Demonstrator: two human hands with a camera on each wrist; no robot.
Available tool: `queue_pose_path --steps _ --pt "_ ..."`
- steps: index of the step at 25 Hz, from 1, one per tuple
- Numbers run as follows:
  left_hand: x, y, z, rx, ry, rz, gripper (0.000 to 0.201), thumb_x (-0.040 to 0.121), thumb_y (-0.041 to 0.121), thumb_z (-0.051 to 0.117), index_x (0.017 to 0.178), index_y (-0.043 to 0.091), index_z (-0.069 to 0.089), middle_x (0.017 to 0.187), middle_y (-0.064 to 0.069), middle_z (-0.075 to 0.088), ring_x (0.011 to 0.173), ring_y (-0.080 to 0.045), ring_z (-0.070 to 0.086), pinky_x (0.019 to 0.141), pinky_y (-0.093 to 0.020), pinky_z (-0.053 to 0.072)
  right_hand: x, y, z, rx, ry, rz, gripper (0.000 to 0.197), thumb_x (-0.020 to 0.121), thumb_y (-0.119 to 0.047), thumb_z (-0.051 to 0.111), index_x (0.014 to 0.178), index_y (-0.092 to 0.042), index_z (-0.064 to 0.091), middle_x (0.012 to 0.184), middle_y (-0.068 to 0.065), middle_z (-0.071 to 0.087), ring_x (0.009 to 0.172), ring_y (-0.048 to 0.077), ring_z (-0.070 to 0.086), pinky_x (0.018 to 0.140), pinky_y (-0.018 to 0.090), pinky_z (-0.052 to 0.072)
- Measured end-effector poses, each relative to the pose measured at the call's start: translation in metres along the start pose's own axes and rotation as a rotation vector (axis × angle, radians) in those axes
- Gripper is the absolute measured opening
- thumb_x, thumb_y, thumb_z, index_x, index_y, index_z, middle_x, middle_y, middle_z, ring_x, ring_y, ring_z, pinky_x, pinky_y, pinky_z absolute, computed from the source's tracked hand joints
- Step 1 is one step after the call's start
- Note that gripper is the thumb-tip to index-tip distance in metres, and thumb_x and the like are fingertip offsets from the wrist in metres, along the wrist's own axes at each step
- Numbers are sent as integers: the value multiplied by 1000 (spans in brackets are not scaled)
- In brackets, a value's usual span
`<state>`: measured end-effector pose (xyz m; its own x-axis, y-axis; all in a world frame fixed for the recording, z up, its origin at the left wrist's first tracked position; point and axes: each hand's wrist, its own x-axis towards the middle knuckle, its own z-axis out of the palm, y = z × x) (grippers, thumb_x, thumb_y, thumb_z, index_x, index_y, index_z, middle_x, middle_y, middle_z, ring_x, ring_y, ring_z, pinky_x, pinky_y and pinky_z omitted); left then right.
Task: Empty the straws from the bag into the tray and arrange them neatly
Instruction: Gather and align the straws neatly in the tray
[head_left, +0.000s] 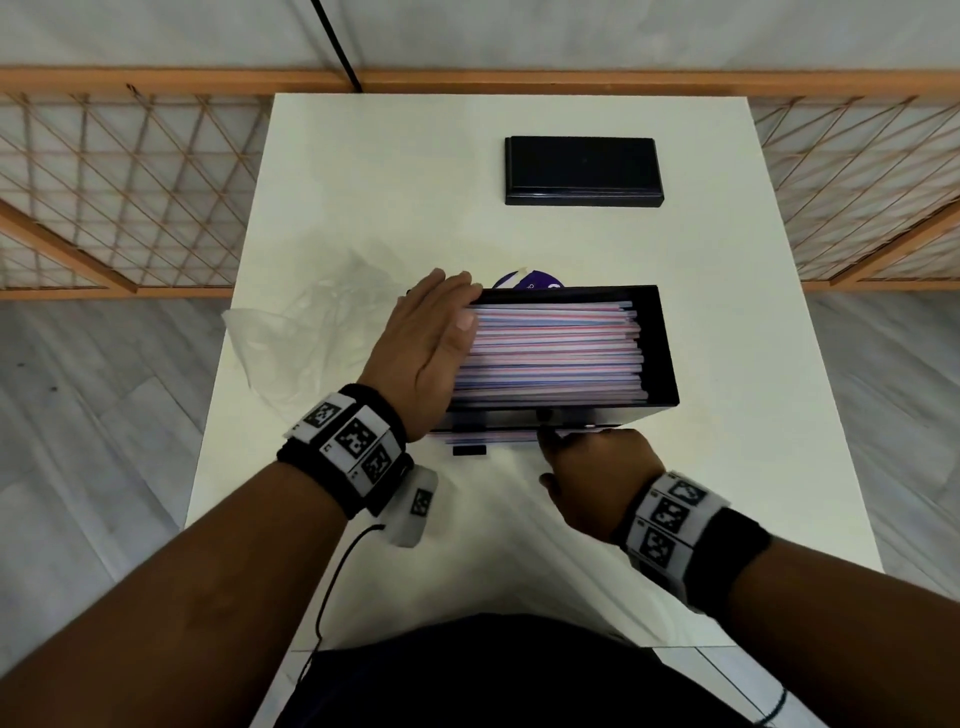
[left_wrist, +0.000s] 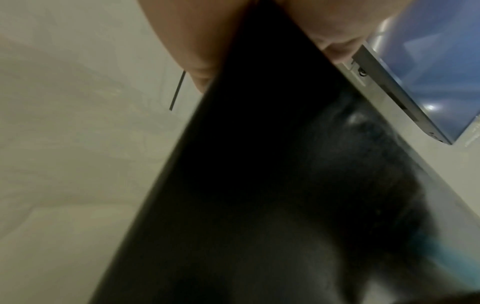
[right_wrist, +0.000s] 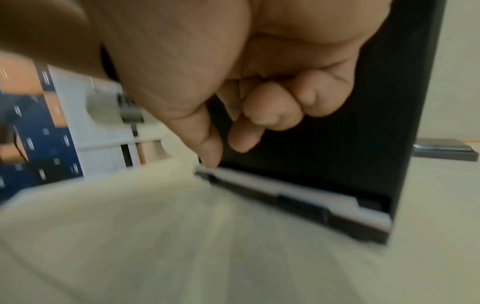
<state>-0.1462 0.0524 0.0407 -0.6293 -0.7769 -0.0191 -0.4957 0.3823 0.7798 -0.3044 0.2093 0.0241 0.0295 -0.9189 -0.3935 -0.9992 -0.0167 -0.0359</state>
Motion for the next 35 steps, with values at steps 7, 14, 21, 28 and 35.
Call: queue_pose_path --steps 7,14,21,28,35 --pt "1 -7 1 35 -25 37 73 97 54 15 144 11 51 157 -2 41 145 -2 16 125 -39 16 31 -10 28 -115 -60 17 46 98 -13 39 142 2 41 110 15 71 106 43 64 80 40 49" --pt "2 -8 2 21 -10 46 72 97 53 15 143 12 51 157 -2 41 146 -4 18 125 -41 17 38 -6 30 -35 -22 1 19 44 -1 79 47 -4 61 39 8 52 29 29 50 35 34 44" --pt "-10 -9 -14 -478 245 -93 52 100 51 24 134 27 55 146 9 53 139 3 41 113 -11 28 -3 3 -21 -86 182 -113 20 50 -5 72 51 -13 54 41 3 47 29 27 45 42 22 23" --pt "-10 -7 -21 -518 317 -118 51 101 49 25 130 29 61 134 23 58 132 9 46 109 -10 32 -14 24 -92 -20 390 -15 26 60 -7 71 55 -16 47 42 3 47 30 28 42 45 23 22" --pt "-15 -10 6 -227 220 -107 67 97 56 24 146 17 48 157 12 31 145 2 28 116 -9 21 16 23 -65 26 314 -57 36 88 -45 41 87 -22 68 86 1 61 81 29 57 68 41 51"
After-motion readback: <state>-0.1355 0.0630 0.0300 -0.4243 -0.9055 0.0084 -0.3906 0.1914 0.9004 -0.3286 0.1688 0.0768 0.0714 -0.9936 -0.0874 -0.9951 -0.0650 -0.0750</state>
